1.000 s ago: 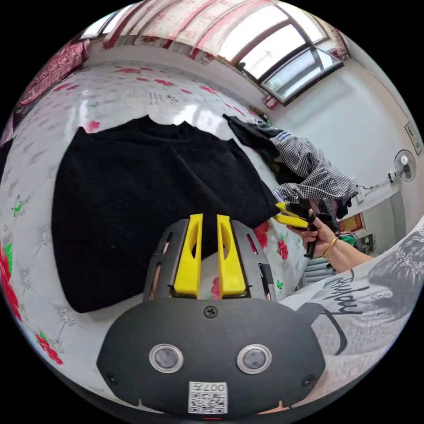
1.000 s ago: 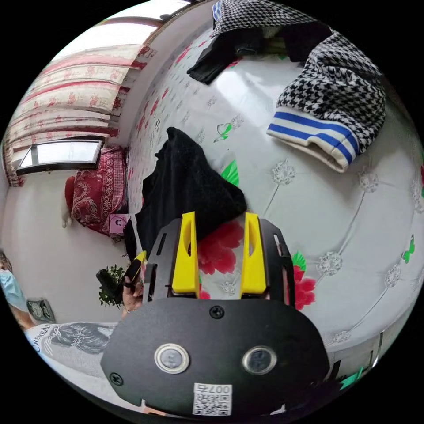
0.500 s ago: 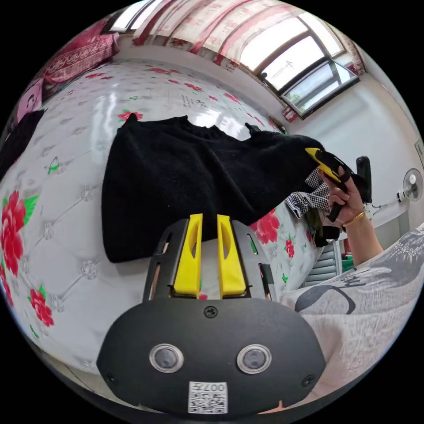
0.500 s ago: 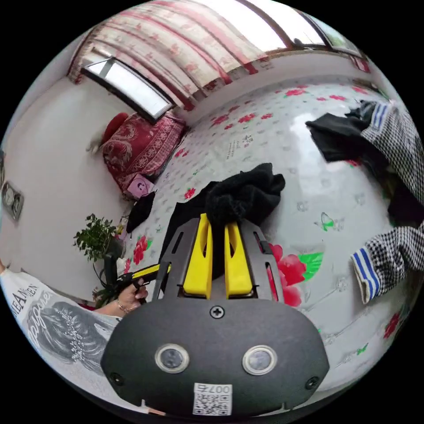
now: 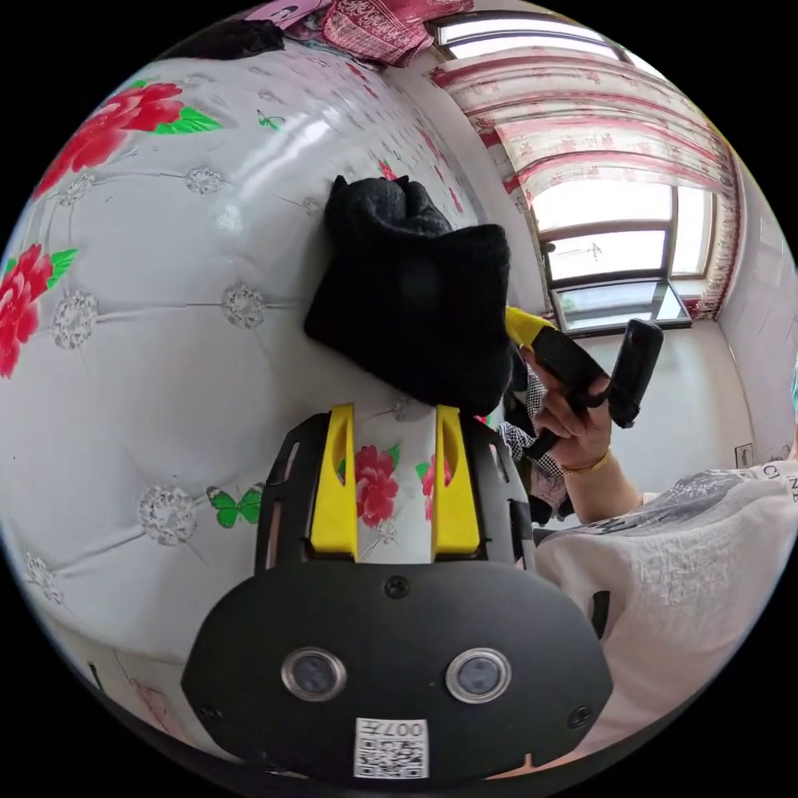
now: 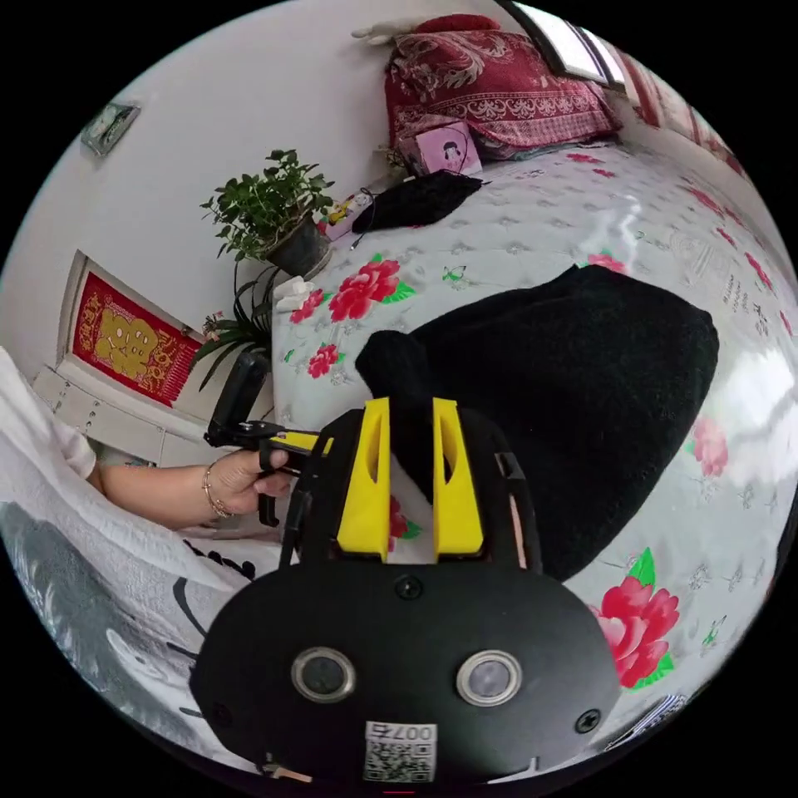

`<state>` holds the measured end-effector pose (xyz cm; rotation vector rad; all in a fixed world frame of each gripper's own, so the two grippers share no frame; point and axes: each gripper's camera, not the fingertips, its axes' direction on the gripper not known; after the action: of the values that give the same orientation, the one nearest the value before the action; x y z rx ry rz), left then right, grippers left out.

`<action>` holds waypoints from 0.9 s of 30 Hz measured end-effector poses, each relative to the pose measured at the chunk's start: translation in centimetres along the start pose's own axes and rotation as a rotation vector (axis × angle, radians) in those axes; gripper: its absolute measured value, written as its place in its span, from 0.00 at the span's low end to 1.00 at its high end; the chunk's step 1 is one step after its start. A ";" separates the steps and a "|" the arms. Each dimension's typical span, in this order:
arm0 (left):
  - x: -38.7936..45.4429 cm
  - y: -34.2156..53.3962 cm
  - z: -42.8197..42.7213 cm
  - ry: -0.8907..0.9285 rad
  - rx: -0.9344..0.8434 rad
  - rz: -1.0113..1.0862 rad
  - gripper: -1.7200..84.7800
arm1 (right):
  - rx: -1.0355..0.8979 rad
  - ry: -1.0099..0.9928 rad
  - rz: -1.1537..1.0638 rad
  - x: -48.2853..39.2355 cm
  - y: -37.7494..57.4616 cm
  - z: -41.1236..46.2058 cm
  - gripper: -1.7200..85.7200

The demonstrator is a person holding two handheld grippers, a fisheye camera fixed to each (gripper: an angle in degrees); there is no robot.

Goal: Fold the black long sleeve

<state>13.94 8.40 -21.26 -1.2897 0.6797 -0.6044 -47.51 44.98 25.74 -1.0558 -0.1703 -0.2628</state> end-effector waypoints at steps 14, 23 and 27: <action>-0.7 -8.9 6.3 0.154 -0.018 0.020 0.16 | 0.149 -0.214 0.707 23.3 1.1 -1.8 0.13; -3.4 -32.6 5.8 -0.229 0.242 0.131 0.13 | 0.220 0.053 0.430 27.7 -25.8 -0.1 0.10; -1.3 -29.2 6.5 -0.338 0.225 0.268 0.13 | 0.112 0.248 0.218 23.9 -24.1 0.1 0.09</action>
<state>17.11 8.31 8.53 -1.0364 0.4779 -0.2274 -31.80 30.67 52.16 -0.9136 0.1512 -0.1821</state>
